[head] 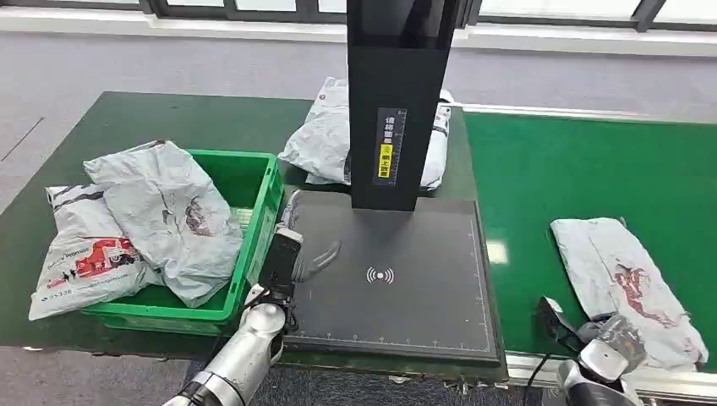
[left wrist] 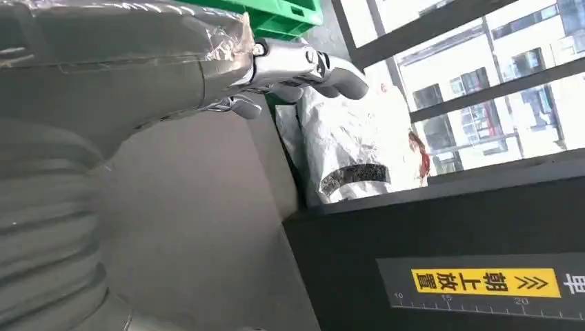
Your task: Moved the parcel from conveyor to table for the left to box.
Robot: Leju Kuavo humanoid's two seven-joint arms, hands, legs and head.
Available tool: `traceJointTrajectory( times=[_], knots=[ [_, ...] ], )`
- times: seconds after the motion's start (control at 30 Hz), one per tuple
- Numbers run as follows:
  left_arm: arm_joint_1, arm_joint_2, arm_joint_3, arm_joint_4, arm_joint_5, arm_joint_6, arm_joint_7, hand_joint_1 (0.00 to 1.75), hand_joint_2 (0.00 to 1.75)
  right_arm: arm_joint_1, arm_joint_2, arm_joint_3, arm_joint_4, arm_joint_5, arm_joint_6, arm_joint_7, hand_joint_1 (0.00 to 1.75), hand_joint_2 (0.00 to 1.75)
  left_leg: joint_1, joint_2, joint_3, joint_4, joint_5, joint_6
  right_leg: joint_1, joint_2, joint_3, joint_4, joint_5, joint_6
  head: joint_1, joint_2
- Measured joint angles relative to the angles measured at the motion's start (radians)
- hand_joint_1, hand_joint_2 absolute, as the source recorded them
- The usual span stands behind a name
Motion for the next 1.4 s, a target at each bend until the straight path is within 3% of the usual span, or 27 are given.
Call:
traceJointTrajectory(
  times=[0.23, 0.33, 0.43, 0.5, 0.6, 0.7, 0.87, 1.0, 1.2, 1.23, 1.27, 1.3, 1.4],
  knots=[
    [-0.011, -0.002, 0.0, 0.005, 0.0, -0.008, 0.0, 0.0, 1.75, 0.0, -0.011, -0.002, 0.007, 0.001, 0.087, -0.018, 1.75, 1.75, 0.003, 0.0, 0.001, 0.0, -0.002, 0.0, 0.003, 0.0, -0.001, -0.002, -0.001, 0.0, 0.0, 0.0],
    [-0.013, -0.002, 0.0, 0.011, 0.01, -0.005, -0.005, 0.0, 1.75, 0.001, -0.011, -0.013, 0.006, 0.0, 0.105, -0.089, 1.75, 1.75, 0.006, 0.0, 0.002, 0.0, -0.003, 0.0, 0.006, 0.0, 0.004, -0.004, -0.001, 0.0, 0.0, 0.0],
    [0.001, 0.003, 0.001, -0.002, 0.014, 0.02, -0.003, 0.0, 1.75, 0.004, 0.009, -0.032, -0.009, -0.011, -0.034, -0.225, 1.75, 1.75, 0.006, 0.001, 0.0, -0.001, -0.003, 0.0, 0.006, 0.001, 0.005, -0.004, 0.0, -0.001, 0.0, 0.0],
    [0.031, 0.011, 0.01, -0.038, 0.012, 0.034, 0.009, 0.0, 1.75, 0.018, 0.042, -0.035, -0.054, -0.045, -0.146, -0.328, 1.75, 1.75, 0.006, 0.005, -0.009, -0.002, -0.004, -0.002, 0.006, 0.005, 0.003, -0.003, 0.0, -0.001, 0.0, 0.0],
    [0.08, 0.02, 0.035, -0.112, -0.037, 0.039, 0.035, 0.0, 1.75, 0.081, 0.145, -0.017, -0.273, -0.296, -0.22, -0.572, 1.75, 1.75, 0.006, 0.011, -0.005, -0.002, -0.003, -0.004, 0.005, 0.01, -0.007, 0.001, 0.001, -0.002, 0.0, 0.0],
    [0.099, 0.019, 0.055, -0.148, -0.082, 0.051, 0.039, 0.0, 1.75, 0.169, 0.224, 0.1, -0.565, -0.538, -0.189, -0.716, 1.75, 1.75, 0.006, 0.004, -0.01, -0.002, 0.001, -0.006, 0.005, 0.004, -0.013, 0.003, 0.002, -0.003, -0.001, 0.0],
    [0.103, 0.017, 0.077, -0.172, -0.109, 0.063, 0.037, 0.0, 1.75, 0.276, 0.28, 0.311, -0.911, -0.651, -0.174, -0.762, 1.75, 1.75, 0.006, 0.004, -0.011, -0.003, 0.001, -0.007, 0.005, 0.003, -0.014, 0.003, 0.0, -0.005, 0.0, 0.0],
    [0.105, 0.016, 0.082, -0.186, -0.123, 0.081, 0.024, 0.0, 1.75, 0.324, 0.29, 0.448, -1.028, -0.707, -0.107, -0.806, 1.75, 1.75, 0.005, 0.004, -0.011, -0.003, 0.001, -0.006, 0.004, 0.004, -0.014, 0.003, 0.0, -0.005, 0.0, 0.0],
    [0.114, 0.014, 0.082, -0.199, -0.123, 0.089, 0.016, 0.0, 1.75, 0.357, 0.296, 0.66, -1.104, -0.748, -0.012, -0.774, 1.75, 1.75, 0.005, 0.005, -0.011, -0.003, 0.001, -0.007, 0.004, 0.004, -0.014, 0.003, 0.0, -0.005, 0.0, 0.0],
    [0.114, 0.014, 0.082, -0.2, -0.123, 0.089, 0.016, 0.0, 1.75, 0.356, 0.296, 0.677, -1.105, -0.751, 0.014, -0.761, 1.62, 1.75, 0.005, 0.005, -0.011, -0.003, 0.001, -0.007, 0.004, 0.004, -0.014, 0.003, 0.0, -0.005, 0.0, 0.0],
    [0.114, 0.013, 0.082, -0.2, -0.123, 0.09, 0.016, 0.0, 1.75, 0.356, 0.295, 0.698, -1.105, -0.751, 0.037, -0.752, 0.09, 1.75, 0.005, 0.005, -0.011, -0.003, 0.001, -0.007, 0.004, 0.004, -0.015, 0.003, 0.0, -0.006, 0.0, 0.0],
    [0.114, 0.013, 0.082, -0.2, -0.123, 0.09, 0.016, 0.0, 1.75, 0.355, 0.295, 0.72, -1.104, -0.744, 0.055, -0.74, 0.0, 1.75, 0.005, 0.005, -0.011, -0.003, 0.001, -0.007, 0.004, 0.004, -0.015, 0.003, 0.0, -0.006, 0.0, 0.0],
    [0.113, 0.01, 0.082, -0.205, -0.123, 0.101, 0.018, 0.0, 1.75, 0.332, 0.295, 0.763, -1.071, -0.697, 0.088, -0.673, 0.0, 1.75, 0.005, 0.005, -0.011, -0.003, 0.001, -0.007, 0.004, 0.004, -0.014, 0.003, 0.0, -0.006, 0.0, 0.0]
  ],
)
